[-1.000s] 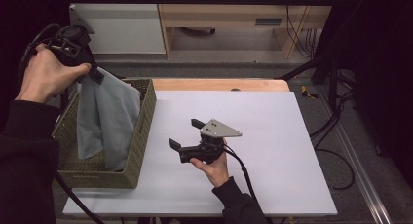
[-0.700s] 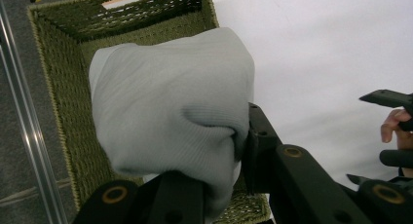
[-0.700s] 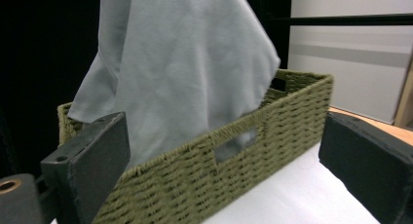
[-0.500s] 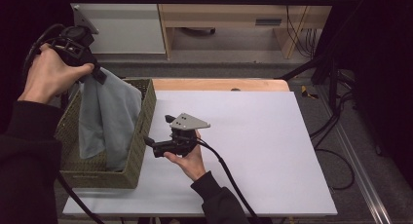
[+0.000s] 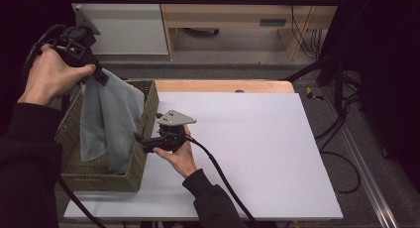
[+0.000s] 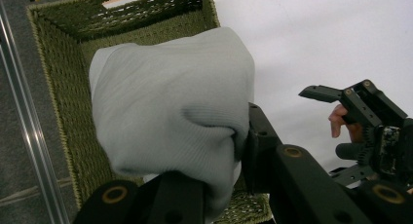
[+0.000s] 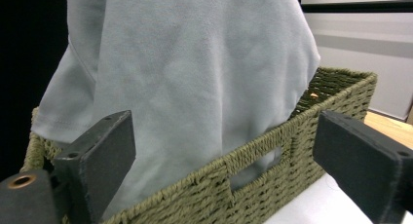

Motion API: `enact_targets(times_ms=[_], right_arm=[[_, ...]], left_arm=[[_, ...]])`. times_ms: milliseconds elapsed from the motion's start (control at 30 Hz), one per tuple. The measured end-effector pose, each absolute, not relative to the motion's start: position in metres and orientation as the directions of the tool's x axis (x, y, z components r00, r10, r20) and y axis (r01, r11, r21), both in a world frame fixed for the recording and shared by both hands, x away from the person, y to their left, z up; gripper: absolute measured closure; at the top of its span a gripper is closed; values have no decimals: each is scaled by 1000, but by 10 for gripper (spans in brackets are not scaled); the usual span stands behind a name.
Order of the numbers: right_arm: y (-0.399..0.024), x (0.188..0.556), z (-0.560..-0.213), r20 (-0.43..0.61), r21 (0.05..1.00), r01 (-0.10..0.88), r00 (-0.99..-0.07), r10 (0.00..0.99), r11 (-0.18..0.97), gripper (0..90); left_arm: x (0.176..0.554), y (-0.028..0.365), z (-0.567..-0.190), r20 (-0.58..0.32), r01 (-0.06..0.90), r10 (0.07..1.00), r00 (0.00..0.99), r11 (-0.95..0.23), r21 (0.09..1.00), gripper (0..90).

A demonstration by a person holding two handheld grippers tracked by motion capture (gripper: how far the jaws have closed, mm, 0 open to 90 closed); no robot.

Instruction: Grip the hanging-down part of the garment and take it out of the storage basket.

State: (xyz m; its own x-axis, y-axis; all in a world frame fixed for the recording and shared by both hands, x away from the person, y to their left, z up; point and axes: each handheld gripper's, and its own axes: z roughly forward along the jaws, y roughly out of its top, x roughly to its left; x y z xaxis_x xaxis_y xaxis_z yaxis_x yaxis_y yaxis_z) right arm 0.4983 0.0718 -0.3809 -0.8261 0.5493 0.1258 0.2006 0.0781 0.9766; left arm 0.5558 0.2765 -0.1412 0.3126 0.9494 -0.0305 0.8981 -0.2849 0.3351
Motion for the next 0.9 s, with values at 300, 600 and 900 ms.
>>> enact_targets(times_ms=[300, 600, 900], right_arm=[[92, 507, -384, 120, 974, 204, -826, 551, 94, 96], [109, 518, -391, 134, 969, 225, -828, 545, 103, 153], [125, 521, -401, 136, 965, 231, -845, 516, 124, 370]], left_arm=[[557, 273, -142, -28, 897, 948, 317, -289, 335, 795], [559, 274, -142, -26, 897, 946, 323, -297, 327, 795], [559, 275, -142, -28, 897, 945, 325, -298, 327, 795]])
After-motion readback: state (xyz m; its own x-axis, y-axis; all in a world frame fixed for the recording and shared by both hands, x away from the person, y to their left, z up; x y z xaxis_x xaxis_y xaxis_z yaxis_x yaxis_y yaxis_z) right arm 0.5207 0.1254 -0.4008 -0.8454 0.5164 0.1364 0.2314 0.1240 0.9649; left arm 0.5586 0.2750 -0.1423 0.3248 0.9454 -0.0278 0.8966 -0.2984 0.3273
